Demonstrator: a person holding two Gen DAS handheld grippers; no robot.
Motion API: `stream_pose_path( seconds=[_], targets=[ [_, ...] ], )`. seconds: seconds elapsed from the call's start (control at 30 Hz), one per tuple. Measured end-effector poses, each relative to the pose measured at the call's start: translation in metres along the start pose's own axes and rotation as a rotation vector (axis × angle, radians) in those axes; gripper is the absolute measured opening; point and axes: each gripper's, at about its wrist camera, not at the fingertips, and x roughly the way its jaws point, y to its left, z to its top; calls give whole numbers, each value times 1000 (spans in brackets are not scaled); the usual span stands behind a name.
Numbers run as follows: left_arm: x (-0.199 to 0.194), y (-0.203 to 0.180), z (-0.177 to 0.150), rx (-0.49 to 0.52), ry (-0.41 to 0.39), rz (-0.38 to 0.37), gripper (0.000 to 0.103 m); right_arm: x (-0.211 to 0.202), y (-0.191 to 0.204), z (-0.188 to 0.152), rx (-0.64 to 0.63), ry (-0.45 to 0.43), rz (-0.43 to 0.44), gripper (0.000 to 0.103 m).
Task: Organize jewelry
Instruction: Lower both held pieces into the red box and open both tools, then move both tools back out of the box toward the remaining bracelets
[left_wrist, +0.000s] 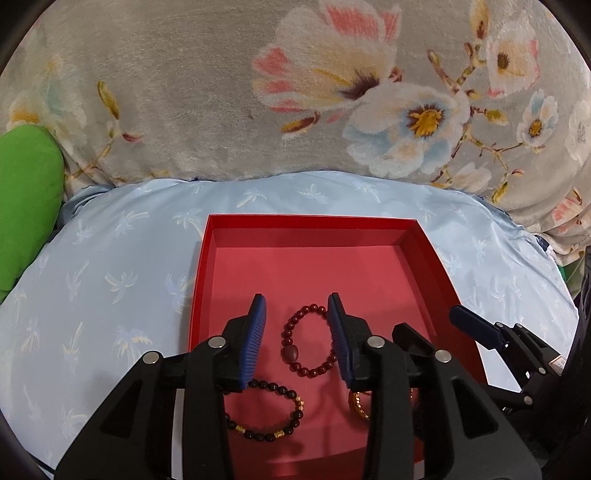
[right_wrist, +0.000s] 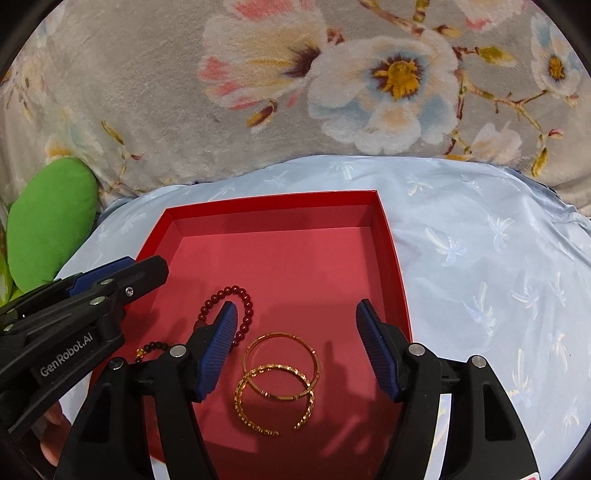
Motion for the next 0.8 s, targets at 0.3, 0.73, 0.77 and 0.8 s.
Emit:
stream_pose_path(
  seconds=[0.3, 0.73, 0.77, 0.8],
  targets=[
    [-35, -10, -19, 19, -19, 4, 37, -40, 2, -17, 3, -27, 4, 65],
    [-101, -28, -80, 37, -20, -11, 41, -118, 7, -79, -2, -48, 8, 65],
    [-105, -29, -84, 42, -21, -6, 41, -123, 8, -86, -2, -49, 9, 65],
    [-110, -31, -91, 45, -22, -4, 42, -129, 8, -93, -1, -48, 12, 65]
  ],
)
